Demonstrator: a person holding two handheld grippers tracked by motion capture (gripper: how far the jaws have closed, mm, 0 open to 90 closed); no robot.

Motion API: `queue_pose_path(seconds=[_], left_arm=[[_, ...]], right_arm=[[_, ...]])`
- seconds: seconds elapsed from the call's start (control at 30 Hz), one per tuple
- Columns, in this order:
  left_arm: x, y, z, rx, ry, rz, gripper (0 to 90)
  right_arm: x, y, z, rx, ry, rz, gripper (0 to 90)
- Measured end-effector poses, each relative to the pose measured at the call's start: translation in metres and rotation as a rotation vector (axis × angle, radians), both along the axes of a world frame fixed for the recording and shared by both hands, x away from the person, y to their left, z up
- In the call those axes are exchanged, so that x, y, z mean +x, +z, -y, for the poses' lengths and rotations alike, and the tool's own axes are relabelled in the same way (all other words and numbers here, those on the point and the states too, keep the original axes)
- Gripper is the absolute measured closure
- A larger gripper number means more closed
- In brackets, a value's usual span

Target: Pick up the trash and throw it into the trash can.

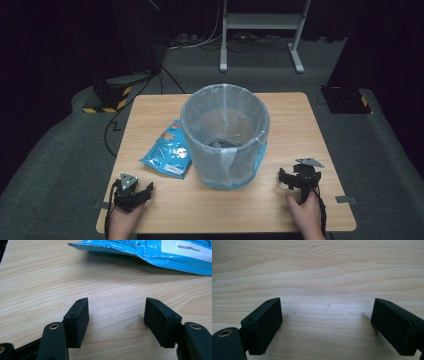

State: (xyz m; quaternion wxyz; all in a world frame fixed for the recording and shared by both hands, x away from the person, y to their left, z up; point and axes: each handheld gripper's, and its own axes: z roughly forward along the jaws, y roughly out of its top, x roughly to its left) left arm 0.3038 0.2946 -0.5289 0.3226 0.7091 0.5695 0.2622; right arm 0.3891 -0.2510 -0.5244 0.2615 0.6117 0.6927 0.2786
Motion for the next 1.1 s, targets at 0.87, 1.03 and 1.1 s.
queue_pose_path(seconds=[0.87, 1.03, 1.1], left_arm=[[-0.004, 0.000, 0.000, -0.003, -0.013, -0.003, 37.6], [-0.001, 0.005, -0.002, 0.030, -0.042, -0.002, 60.6], [0.003, 0.015, -0.002, 0.005, -0.063, 0.006, 64.7]], right_arm=[[-0.031, 0.000, 0.005, 0.003, 0.249, -0.002, 10.5], [-0.031, 0.000, 0.005, 0.002, 0.249, -0.002, 10.6], [-0.031, 0.000, 0.005, 0.002, 0.249, -0.002, 10.7]])
